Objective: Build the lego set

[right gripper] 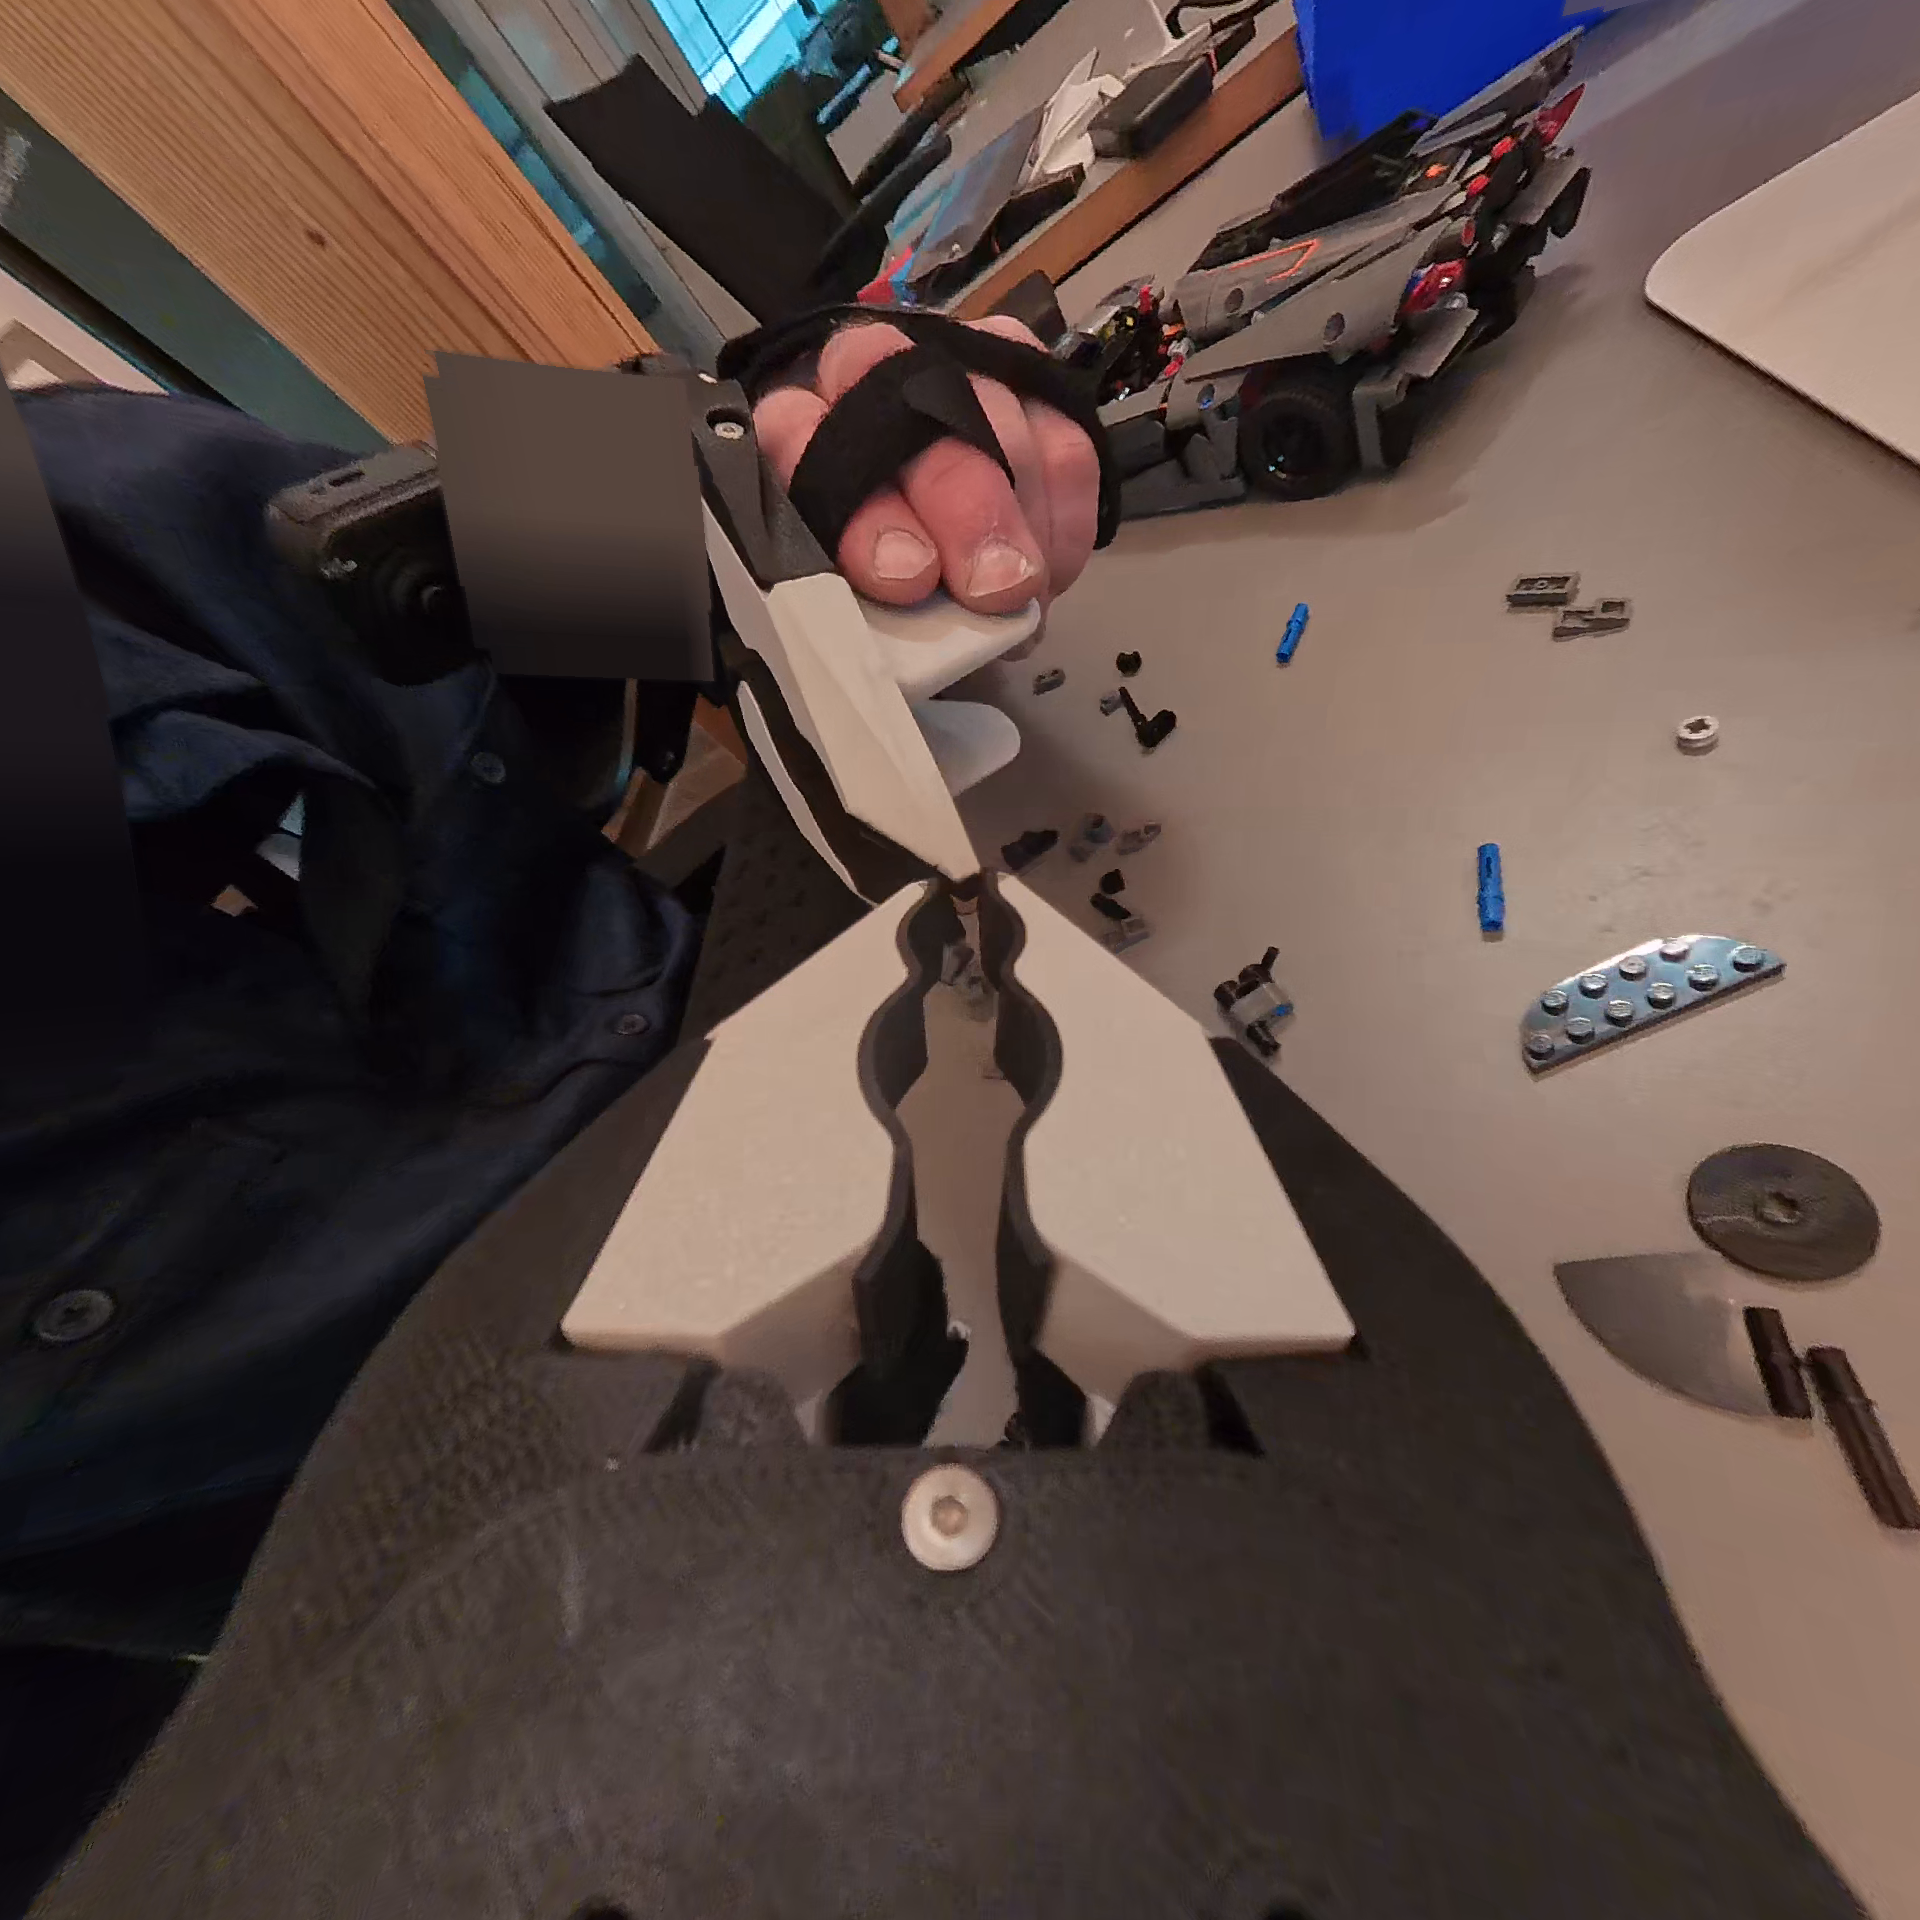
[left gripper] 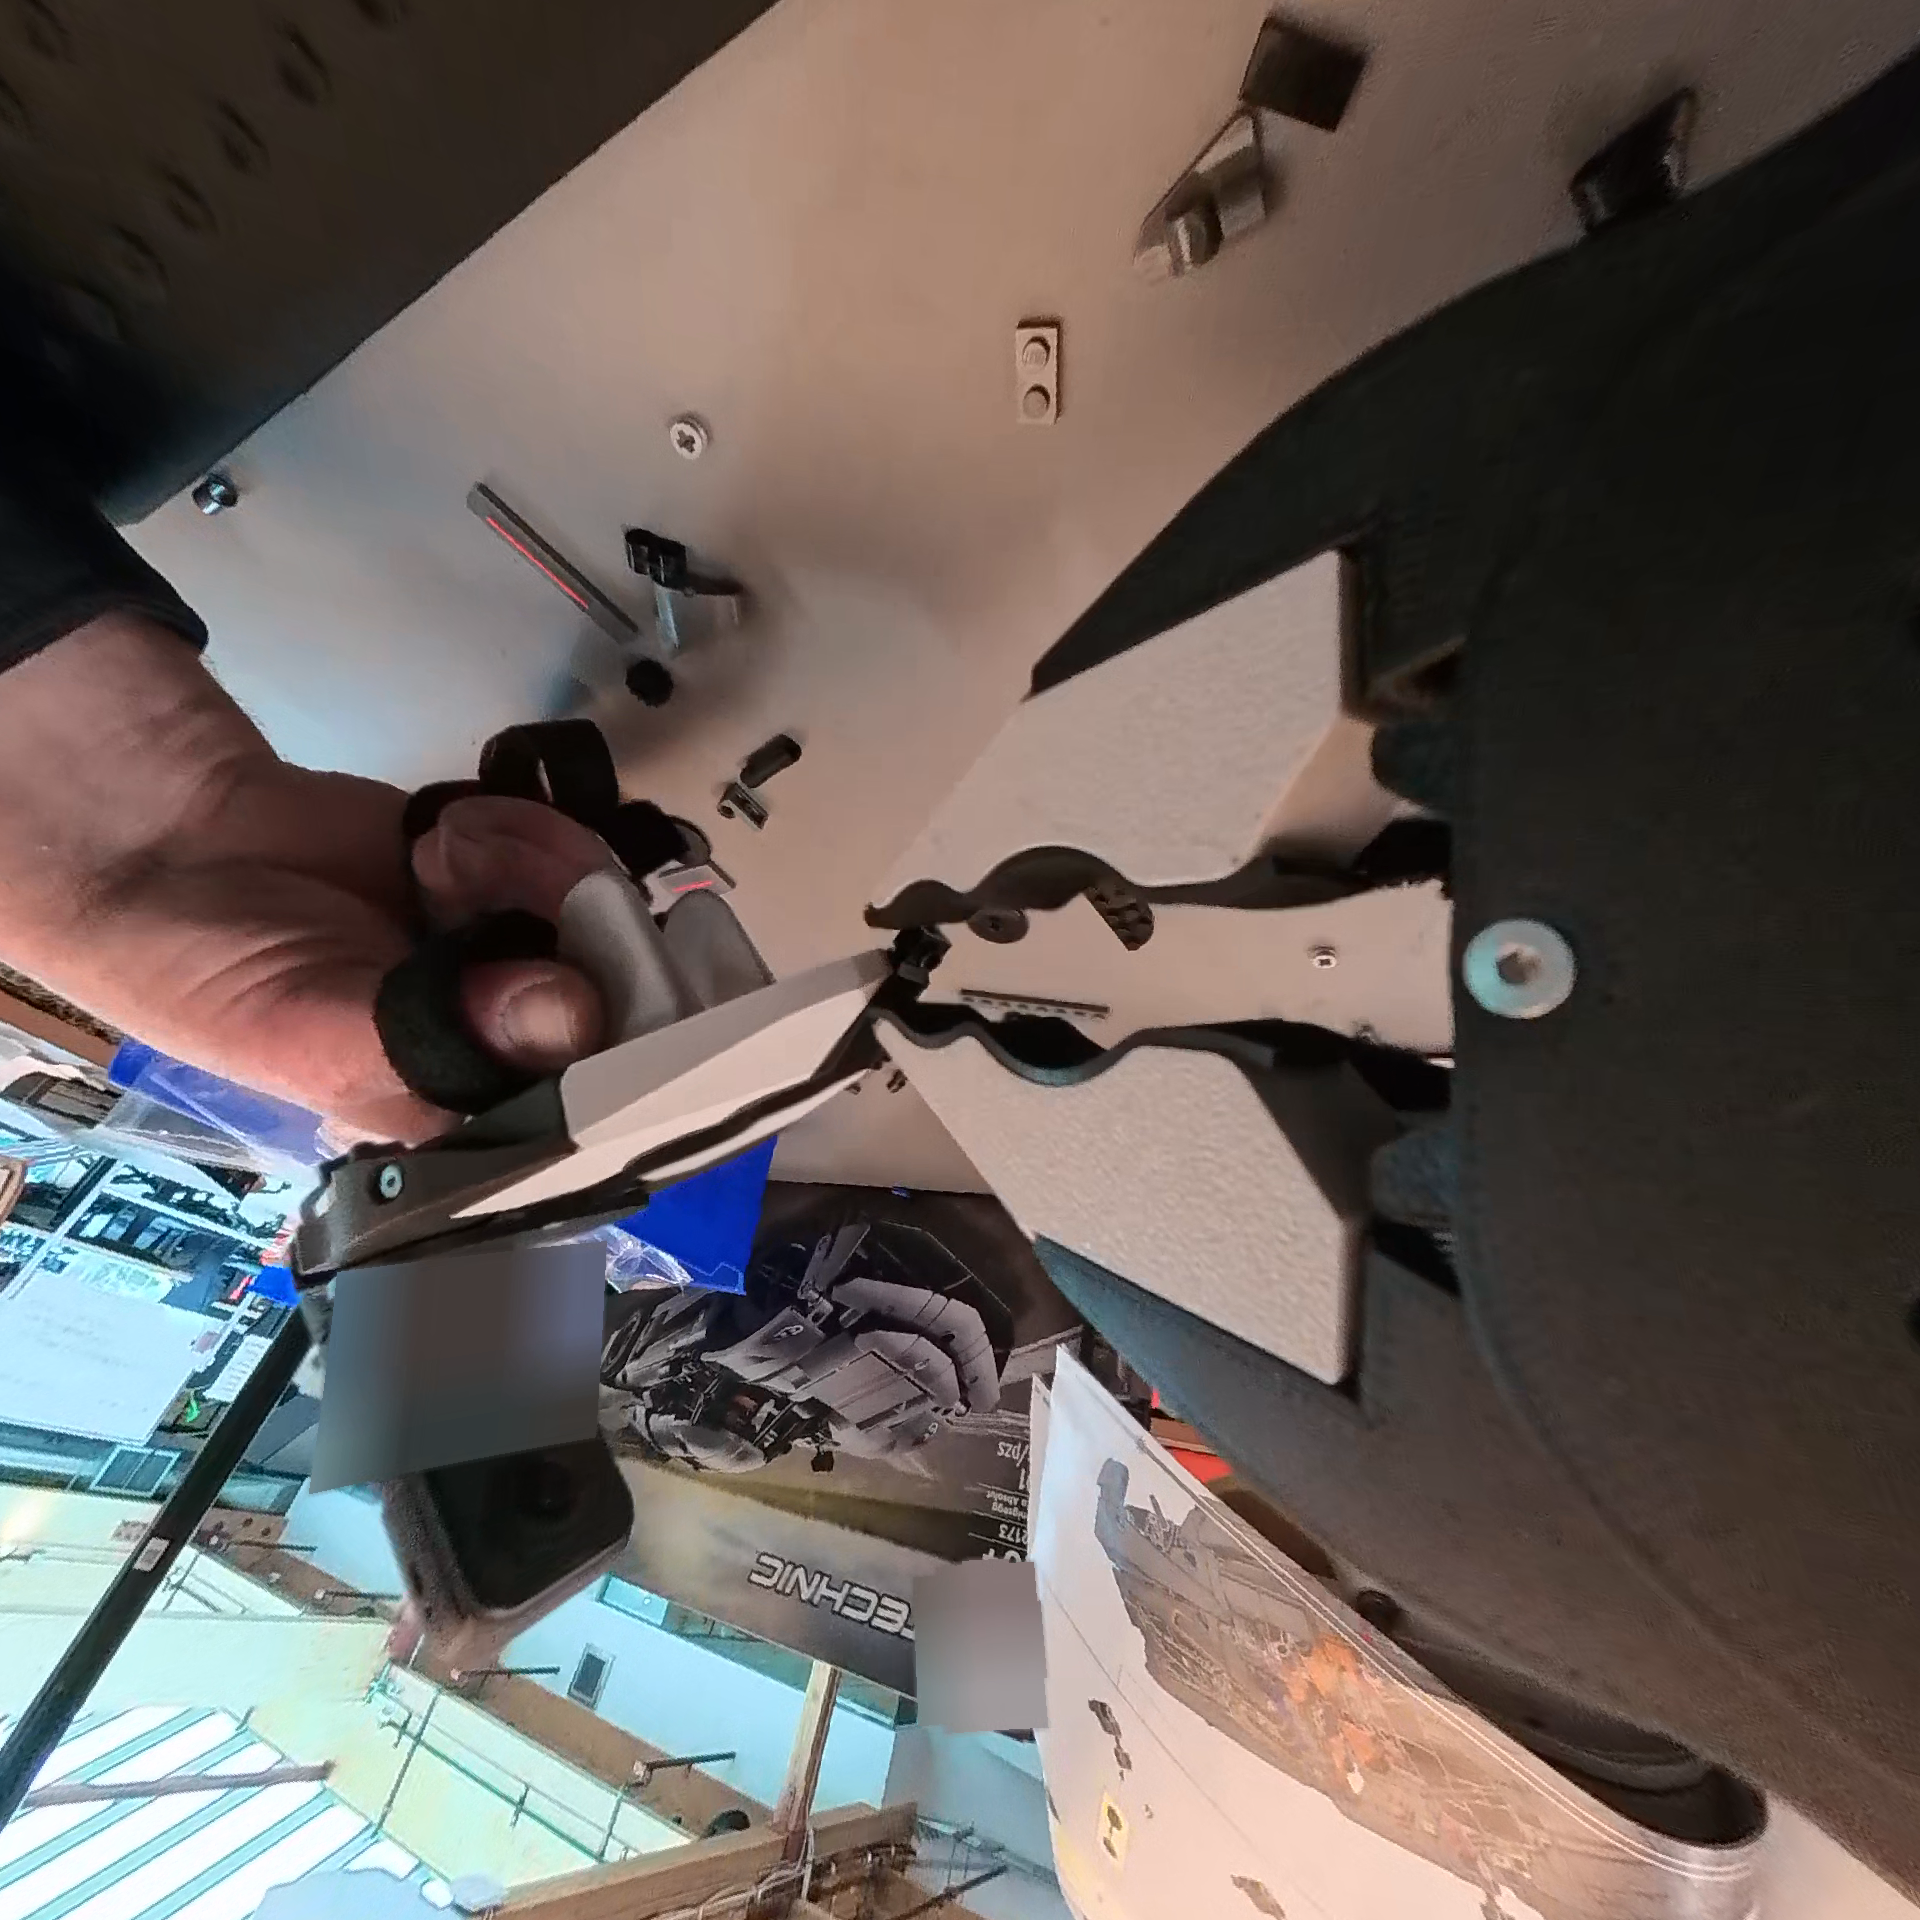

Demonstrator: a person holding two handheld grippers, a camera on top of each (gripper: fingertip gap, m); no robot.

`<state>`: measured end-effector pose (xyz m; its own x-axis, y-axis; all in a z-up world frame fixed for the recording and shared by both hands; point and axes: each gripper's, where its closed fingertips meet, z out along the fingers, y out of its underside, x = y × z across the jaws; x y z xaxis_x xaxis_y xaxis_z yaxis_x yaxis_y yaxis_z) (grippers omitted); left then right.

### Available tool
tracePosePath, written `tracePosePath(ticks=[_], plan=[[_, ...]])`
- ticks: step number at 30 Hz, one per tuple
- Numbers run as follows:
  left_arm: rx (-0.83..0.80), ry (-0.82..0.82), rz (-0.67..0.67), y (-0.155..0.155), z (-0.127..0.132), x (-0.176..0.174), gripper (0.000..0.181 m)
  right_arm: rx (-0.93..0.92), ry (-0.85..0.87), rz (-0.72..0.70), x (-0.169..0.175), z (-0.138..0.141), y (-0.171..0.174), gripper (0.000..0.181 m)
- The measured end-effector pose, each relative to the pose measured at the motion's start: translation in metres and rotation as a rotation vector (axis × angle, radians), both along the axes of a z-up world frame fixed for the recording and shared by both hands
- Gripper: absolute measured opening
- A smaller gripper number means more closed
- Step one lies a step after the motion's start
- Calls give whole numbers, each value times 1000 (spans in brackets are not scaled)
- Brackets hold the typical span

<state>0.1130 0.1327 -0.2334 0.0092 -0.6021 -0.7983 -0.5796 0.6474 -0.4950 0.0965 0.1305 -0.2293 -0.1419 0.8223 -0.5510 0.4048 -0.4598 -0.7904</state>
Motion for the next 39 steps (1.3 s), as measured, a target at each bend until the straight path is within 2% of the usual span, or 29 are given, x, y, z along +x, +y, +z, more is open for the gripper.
tracePosePath(ticks=[5,14,26,31,39], plan=[[-44,-14,-40,-4,2,-1,21,-64,39,21,1,5,-2,3],[-70,-9,-64,-8,1,-2,9,-157,47,57,0,5,-6,2],[-130,-200,-19,2,32,-7,9,-131,205,-14,-2,33,1,11],[-200,-284,-29,4,45,-11,9,-19,254,-85,-1,43,9,11],[-229,-320,-41,3,51,-11,9,223,284,-138,-5,54,5,0]])
